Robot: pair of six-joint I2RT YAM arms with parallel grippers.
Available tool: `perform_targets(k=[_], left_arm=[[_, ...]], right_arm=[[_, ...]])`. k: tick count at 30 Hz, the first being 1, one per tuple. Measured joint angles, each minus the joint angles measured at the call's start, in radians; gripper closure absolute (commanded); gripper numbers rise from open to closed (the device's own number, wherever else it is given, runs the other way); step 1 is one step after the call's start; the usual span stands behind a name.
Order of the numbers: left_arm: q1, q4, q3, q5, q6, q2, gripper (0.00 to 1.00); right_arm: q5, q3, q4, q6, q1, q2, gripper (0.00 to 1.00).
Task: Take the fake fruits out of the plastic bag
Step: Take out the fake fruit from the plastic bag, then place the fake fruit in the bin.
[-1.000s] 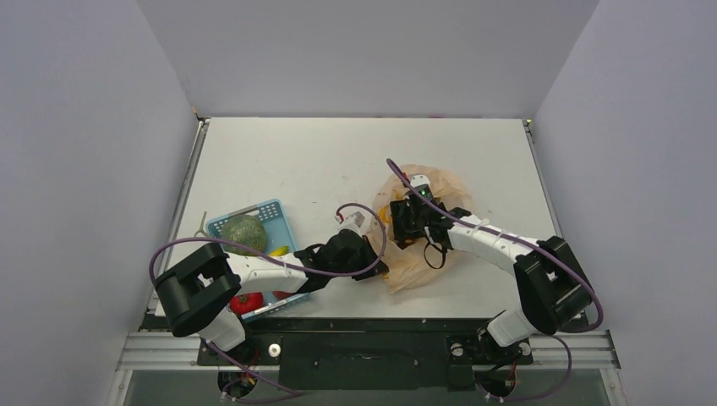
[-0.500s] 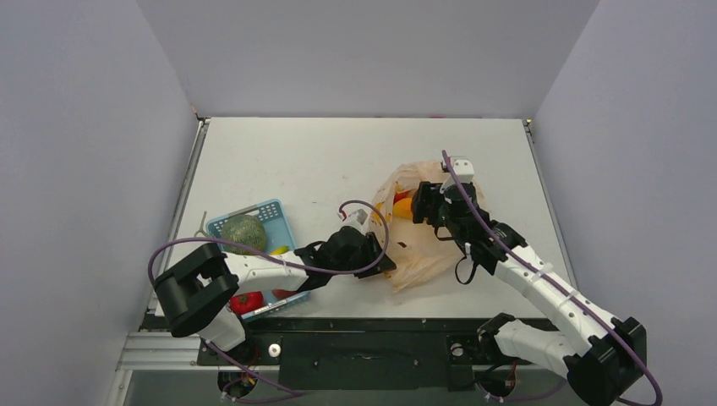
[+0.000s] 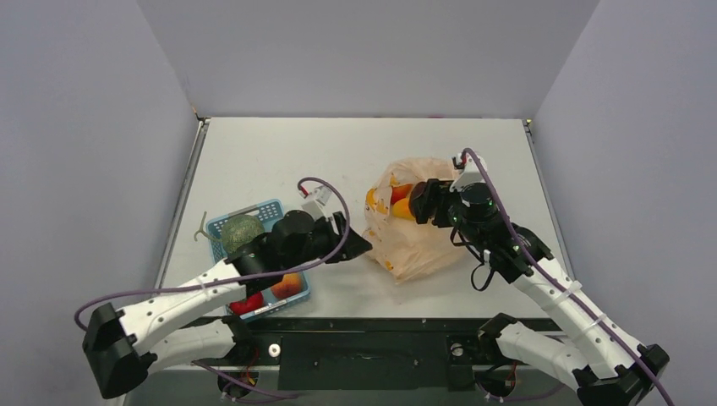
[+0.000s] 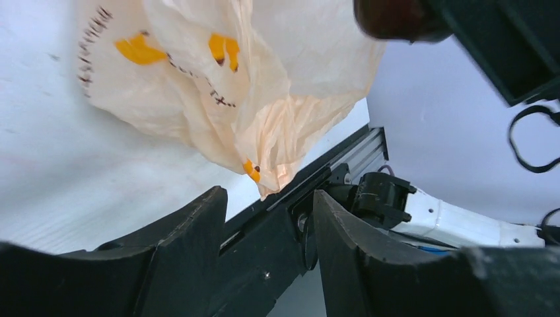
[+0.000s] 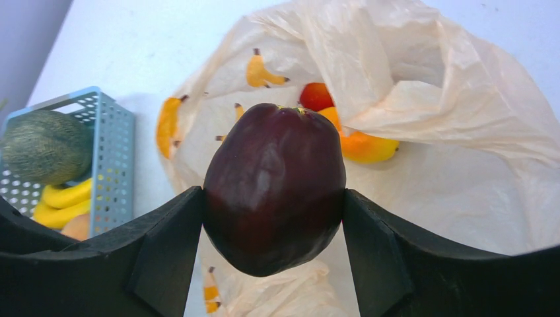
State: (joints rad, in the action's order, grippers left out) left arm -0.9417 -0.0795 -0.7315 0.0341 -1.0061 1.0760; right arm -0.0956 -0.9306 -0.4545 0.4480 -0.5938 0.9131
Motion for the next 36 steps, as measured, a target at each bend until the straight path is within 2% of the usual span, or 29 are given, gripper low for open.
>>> perform_targets(k=[6, 10, 13, 17, 20, 22, 27, 33, 35, 36], left_arm=[[0.149, -0.335, -0.159, -0.09, 0.157, -0.241, 0.49], [0.219, -0.497, -0.318, -0.26, 0.285, -0.3, 0.49], [0.25, -0.536, -0.409, -0.41, 0.383, -0.311, 0.49], [0.273, -0.475, -0.444, -0.614, 0.539, -0.32, 0.49], [0.294, -0.334, -0.394, -0.751, 0.667, -0.335, 0.49], [0.314, -0.251, -0.348, -0.794, 0.726, -0.343, 0.49], [0.413, -0.115, -0.271, -0.798, 0.828, -0.314, 0.49], [0.52, -0.058, -0.195, -0.759, 0.874, -0.301, 0.49], [0.541, -0.05, -0.16, -0.752, 0.881, -0.322, 0.49], [0.551, -0.05, -0.148, -0.752, 0.883, -0.331, 0.48]], right_arm=[[-0.012, -0.098, -0.029, 0.029, -0.103, 0.013, 1.0], [-0.057, -0.17, -0.011, 0.056, -0.251, 0.065, 1.0], [-0.11, -0.235, 0.02, 0.071, -0.396, 0.163, 1.0], [-0.164, -0.278, 0.146, 0.074, -0.575, 0.346, 1.0], [-0.179, -0.28, 0.243, 0.07, -0.66, 0.492, 1.0], [-0.18, -0.292, 0.28, 0.065, -0.695, 0.592, 1.0], [-0.179, -0.35, 0.332, 0.029, -0.709, 0.78, 0.94], [-0.142, -0.426, 0.358, 0.004, -0.673, 0.887, 0.89], [-0.136, -0.443, 0.375, -0.003, -0.664, 0.912, 0.84], [-0.134, -0.449, 0.388, -0.008, -0.66, 0.925, 0.77]])
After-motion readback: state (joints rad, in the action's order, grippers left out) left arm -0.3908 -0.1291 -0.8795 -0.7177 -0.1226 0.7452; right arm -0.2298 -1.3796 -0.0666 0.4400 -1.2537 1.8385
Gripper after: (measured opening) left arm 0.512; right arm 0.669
